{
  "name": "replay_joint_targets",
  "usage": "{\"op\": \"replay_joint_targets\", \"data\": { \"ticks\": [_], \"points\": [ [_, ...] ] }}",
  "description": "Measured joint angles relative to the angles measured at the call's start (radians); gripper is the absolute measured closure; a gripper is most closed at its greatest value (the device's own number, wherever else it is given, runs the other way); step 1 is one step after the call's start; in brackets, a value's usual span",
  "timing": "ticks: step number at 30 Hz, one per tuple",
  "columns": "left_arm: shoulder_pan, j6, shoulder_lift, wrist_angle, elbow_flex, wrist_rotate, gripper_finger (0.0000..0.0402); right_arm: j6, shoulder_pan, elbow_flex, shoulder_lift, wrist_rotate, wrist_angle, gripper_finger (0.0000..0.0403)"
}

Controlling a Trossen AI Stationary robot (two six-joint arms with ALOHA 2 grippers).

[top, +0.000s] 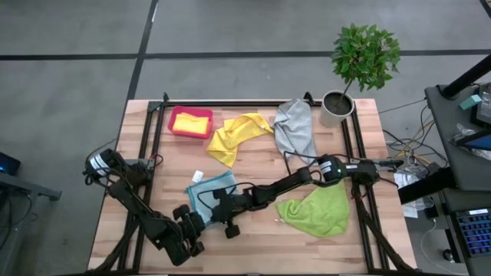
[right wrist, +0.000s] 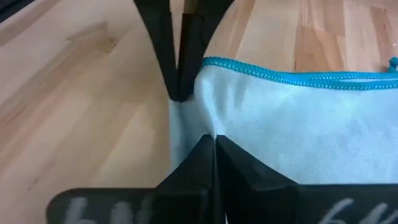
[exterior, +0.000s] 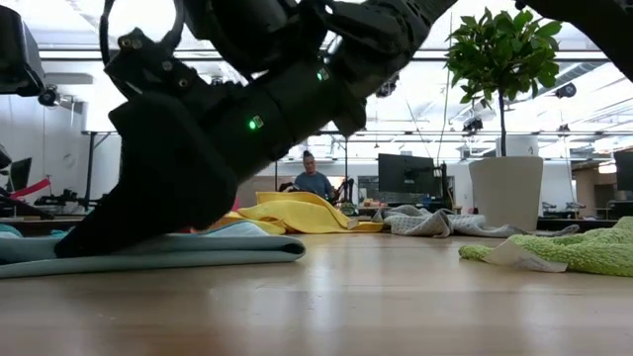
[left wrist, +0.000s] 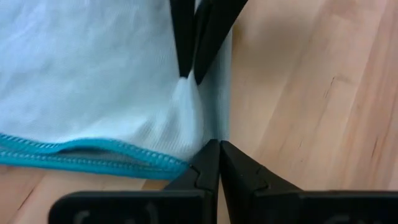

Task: Fold microfiber towels
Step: Fold the light blue microfiber cloth

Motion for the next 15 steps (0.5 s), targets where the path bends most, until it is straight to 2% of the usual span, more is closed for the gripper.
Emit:
{"op": "replay_joint_targets", "data": {
  "ticks": [6,10,15],
  "points": [
    [0.000,0.000,-0.011,-0.009,-0.002,0.008,0.0401,-0.012,0.004,0.020,-0.011,-0.004,-0.058,0.0394],
    [0.000,-0.001,-0.012,-0.018,-0.002,0.008,0.0401,-0.004,0.012,0.020,-0.012,-0.058,-0.061,0.0394],
    [0.000,0.000,-0.021,-0.020,-0.002,0.033,0.0401,0.007,0.016,0.020,-0.014,-0.064,-0.063,0.0394]
  ]
}}
